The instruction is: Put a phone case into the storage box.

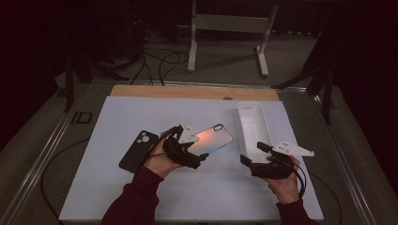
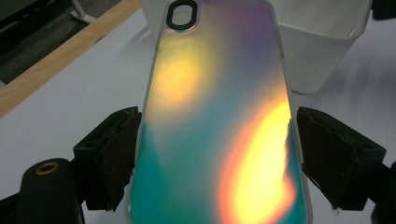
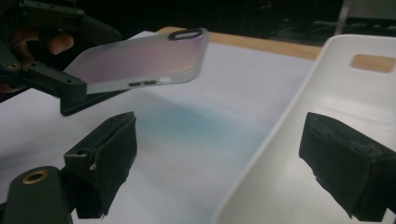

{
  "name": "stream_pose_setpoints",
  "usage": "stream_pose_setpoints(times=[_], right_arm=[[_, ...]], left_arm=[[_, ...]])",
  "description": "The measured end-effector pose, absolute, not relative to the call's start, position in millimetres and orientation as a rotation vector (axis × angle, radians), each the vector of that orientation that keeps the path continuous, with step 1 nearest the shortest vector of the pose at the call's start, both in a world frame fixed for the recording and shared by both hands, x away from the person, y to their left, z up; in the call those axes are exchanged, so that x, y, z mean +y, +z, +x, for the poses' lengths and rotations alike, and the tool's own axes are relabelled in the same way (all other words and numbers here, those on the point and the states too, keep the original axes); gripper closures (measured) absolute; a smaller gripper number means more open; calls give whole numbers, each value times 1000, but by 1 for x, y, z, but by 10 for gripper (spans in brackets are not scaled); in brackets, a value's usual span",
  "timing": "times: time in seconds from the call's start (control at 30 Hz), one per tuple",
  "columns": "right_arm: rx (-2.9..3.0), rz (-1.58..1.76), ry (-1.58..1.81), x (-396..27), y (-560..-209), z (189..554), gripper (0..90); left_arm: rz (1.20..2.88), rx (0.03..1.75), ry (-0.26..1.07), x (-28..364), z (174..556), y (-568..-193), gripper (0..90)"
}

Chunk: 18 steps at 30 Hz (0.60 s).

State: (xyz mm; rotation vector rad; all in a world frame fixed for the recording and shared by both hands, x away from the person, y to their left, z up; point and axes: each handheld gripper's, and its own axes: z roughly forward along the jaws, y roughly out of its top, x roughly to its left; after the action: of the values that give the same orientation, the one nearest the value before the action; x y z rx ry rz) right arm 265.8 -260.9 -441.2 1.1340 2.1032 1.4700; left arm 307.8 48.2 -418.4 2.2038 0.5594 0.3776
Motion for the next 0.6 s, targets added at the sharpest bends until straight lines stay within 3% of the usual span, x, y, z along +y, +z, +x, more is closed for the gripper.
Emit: stream_pose_setpoints(times=[0.6], right_arm=[[2209, 1217, 1658, -232, -437, 286, 170]], left_arm=[[2184, 472, 369, 35, 297, -415, 171]])
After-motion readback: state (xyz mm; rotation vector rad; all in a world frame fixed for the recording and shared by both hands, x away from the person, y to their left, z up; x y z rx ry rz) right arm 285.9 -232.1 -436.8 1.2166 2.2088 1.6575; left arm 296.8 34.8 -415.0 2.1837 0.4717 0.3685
